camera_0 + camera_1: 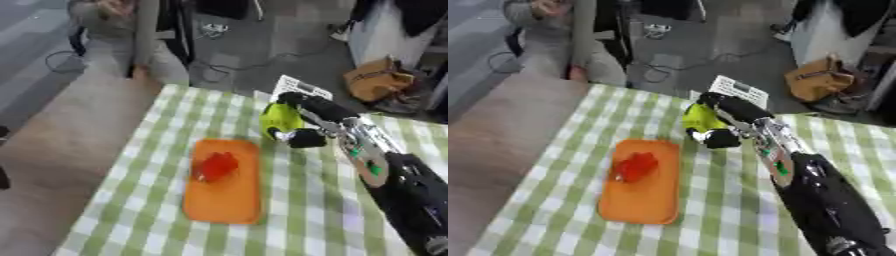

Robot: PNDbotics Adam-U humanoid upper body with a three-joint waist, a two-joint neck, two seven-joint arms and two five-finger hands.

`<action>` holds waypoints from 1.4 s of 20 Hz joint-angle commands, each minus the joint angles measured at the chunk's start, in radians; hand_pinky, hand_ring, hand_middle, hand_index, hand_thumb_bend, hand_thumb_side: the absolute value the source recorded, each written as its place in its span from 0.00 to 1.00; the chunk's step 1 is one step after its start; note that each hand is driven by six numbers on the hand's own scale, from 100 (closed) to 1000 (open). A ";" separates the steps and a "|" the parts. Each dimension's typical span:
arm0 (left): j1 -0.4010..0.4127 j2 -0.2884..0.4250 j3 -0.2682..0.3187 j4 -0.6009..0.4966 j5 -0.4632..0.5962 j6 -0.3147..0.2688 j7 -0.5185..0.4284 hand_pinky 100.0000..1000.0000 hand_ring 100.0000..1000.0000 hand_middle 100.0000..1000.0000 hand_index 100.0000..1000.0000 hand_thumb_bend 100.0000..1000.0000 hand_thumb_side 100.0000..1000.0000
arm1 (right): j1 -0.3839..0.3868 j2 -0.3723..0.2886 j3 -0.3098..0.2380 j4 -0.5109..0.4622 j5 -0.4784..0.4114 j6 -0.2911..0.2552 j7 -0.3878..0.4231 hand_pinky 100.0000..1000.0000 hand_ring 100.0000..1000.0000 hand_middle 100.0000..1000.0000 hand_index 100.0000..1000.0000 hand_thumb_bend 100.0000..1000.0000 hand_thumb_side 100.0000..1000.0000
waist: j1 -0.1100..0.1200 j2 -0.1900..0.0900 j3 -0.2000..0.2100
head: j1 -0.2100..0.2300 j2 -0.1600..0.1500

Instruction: Pick up objects on the table and place them in the box.

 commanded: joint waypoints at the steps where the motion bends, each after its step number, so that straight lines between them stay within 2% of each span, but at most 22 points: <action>1: -0.018 0.010 0.002 -0.020 0.006 -0.002 -0.003 0.24 0.67 0.79 0.76 0.00 0.94 | -0.013 -0.025 -0.005 -0.004 0.013 -0.002 -0.017 0.82 0.94 0.96 0.98 0.34 0.66 | -0.003 -0.002 0.003 | -0.001 -0.015; 3: -0.020 0.010 0.002 -0.020 0.007 -0.003 -0.003 0.23 0.67 0.79 0.77 0.00 0.94 | -0.011 -0.025 -0.006 0.004 0.010 -0.003 -0.013 0.81 0.94 0.97 0.99 0.36 0.68 | -0.002 0.004 0.008 | -0.001 -0.020; 4: -0.021 0.010 0.002 -0.020 0.008 -0.003 -0.003 0.23 0.67 0.79 0.77 0.00 0.94 | -0.010 -0.025 -0.006 0.010 0.008 -0.004 -0.008 0.80 0.94 0.97 1.00 0.46 0.69 | -0.001 0.008 0.010 | -0.001 -0.023; 5: -0.021 0.010 0.002 -0.020 0.008 -0.004 -0.003 0.23 0.67 0.79 0.77 0.00 0.94 | -0.010 -0.026 -0.006 0.018 0.008 -0.002 0.002 0.80 0.94 0.97 1.00 0.46 0.69 | 0.000 0.011 0.011 | -0.001 -0.026; 6: -0.022 0.010 0.002 -0.020 0.009 -0.004 -0.004 0.23 0.67 0.79 0.77 0.00 0.94 | -0.010 -0.027 -0.007 0.025 0.010 0.000 0.011 0.80 0.95 0.98 1.00 0.51 0.69 | 0.001 0.014 0.013 | -0.001 -0.029; 13: -0.026 0.011 0.002 -0.020 0.013 -0.004 -0.006 0.22 0.67 0.80 0.77 0.00 0.94 | -0.007 -0.036 -0.016 0.048 0.032 0.025 0.045 0.80 0.97 0.99 1.00 0.57 0.69 | 0.004 0.035 0.017 | -0.002 -0.043; 15: -0.028 0.011 0.002 -0.020 0.014 -0.005 -0.006 0.22 0.67 0.80 0.77 0.00 0.95 | -0.003 -0.037 -0.016 0.053 0.032 0.030 0.058 0.74 0.93 0.97 1.00 0.57 0.68 | 0.004 0.040 0.018 | -0.001 -0.046; 16: -0.028 0.011 0.002 -0.020 0.014 -0.005 -0.007 0.22 0.67 0.80 0.77 0.00 0.95 | -0.002 -0.037 -0.016 0.055 0.032 0.032 0.063 0.66 0.87 0.95 0.98 0.57 0.64 | 0.005 0.042 0.019 | -0.001 -0.047; 17: -0.029 0.011 0.002 -0.020 0.015 -0.005 -0.007 0.22 0.67 0.80 0.77 0.00 0.95 | -0.001 -0.037 -0.017 0.056 0.032 0.035 0.067 0.66 0.87 0.95 0.98 0.57 0.64 | 0.005 0.043 0.019 | 0.000 -0.047; 19: -0.030 0.011 0.001 -0.020 0.015 -0.005 -0.008 0.22 0.67 0.80 0.77 0.00 0.95 | 0.001 -0.037 -0.018 0.055 0.032 0.039 0.064 0.49 0.73 0.88 0.91 0.52 0.54 | 0.006 0.045 0.019 | 0.000 -0.049; 20: -0.030 0.011 0.001 -0.020 0.016 -0.005 -0.008 0.22 0.67 0.80 0.77 0.00 0.95 | 0.003 -0.036 -0.018 0.054 0.032 0.042 0.060 0.38 0.64 0.83 0.86 0.49 0.45 | 0.007 0.045 0.019 | 0.000 -0.050; 21: -0.030 0.011 0.001 -0.020 0.016 -0.005 -0.009 0.22 0.67 0.80 0.77 0.00 0.95 | 0.004 -0.036 -0.019 0.053 0.030 0.045 0.053 0.38 0.64 0.83 0.86 0.49 0.45 | 0.007 0.045 0.018 | -0.001 -0.051; 24: -0.030 0.011 0.000 -0.020 0.017 -0.005 -0.010 0.22 0.67 0.80 0.77 0.00 0.95 | 0.007 -0.036 -0.018 0.054 0.027 0.048 0.032 0.26 0.53 0.76 0.78 0.45 0.31 | 0.008 0.045 0.018 | -0.001 -0.053; 25: -0.030 0.010 0.000 -0.020 0.017 -0.005 -0.010 0.22 0.67 0.80 0.77 0.00 0.95 | 0.009 -0.035 -0.018 0.054 0.028 0.049 0.025 0.22 0.50 0.74 0.77 0.42 0.21 | 0.008 0.045 0.018 | -0.001 -0.054; 28: -0.030 0.010 0.000 -0.020 0.017 -0.005 -0.010 0.22 0.67 0.80 0.77 0.00 0.95 | 0.013 -0.034 -0.017 0.054 0.033 0.049 0.002 0.17 0.45 0.69 0.70 0.37 0.06 | 0.007 0.045 0.017 | -0.001 -0.055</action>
